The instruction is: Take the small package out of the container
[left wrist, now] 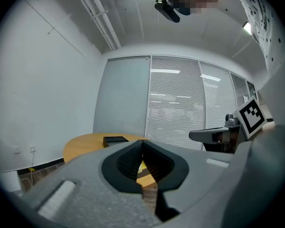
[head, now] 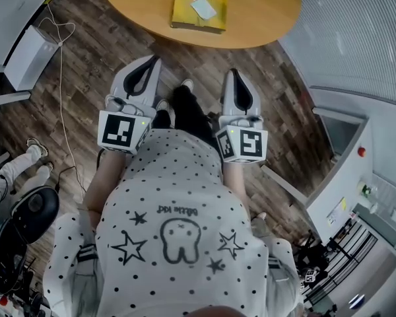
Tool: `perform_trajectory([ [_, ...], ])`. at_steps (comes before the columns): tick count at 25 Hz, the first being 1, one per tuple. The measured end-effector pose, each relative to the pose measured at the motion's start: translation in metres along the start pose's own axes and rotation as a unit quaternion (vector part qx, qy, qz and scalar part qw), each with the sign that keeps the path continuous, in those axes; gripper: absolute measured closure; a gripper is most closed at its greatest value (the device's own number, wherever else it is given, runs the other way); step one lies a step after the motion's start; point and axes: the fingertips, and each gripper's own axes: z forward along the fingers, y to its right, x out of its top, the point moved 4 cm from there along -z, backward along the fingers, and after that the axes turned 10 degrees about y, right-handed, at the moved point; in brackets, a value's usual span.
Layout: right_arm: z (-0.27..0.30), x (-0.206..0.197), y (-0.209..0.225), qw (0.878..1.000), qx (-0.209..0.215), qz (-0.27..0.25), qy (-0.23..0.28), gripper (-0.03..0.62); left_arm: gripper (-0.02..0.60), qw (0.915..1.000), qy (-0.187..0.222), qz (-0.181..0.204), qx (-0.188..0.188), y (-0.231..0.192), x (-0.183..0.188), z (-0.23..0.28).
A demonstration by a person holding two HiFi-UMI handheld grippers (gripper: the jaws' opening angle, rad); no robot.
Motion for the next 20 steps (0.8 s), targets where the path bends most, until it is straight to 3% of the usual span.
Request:
perform_trajectory([
  [12, 0.032, -0.005, 0.015, 1.0, 0.013, 0.017, -0.003, 0.59, 0.571, 0.9999, -0.006, 0.012, 0.009, -0.009, 0.001, 0.025],
  [20, 0.086, -0.016, 0.055, 0.999, 0.039, 0.029, -0.011, 0.59, 0.571, 0.9996, -0.022, 0.011, 0.016, -0.022, -0.01, 0.086],
])
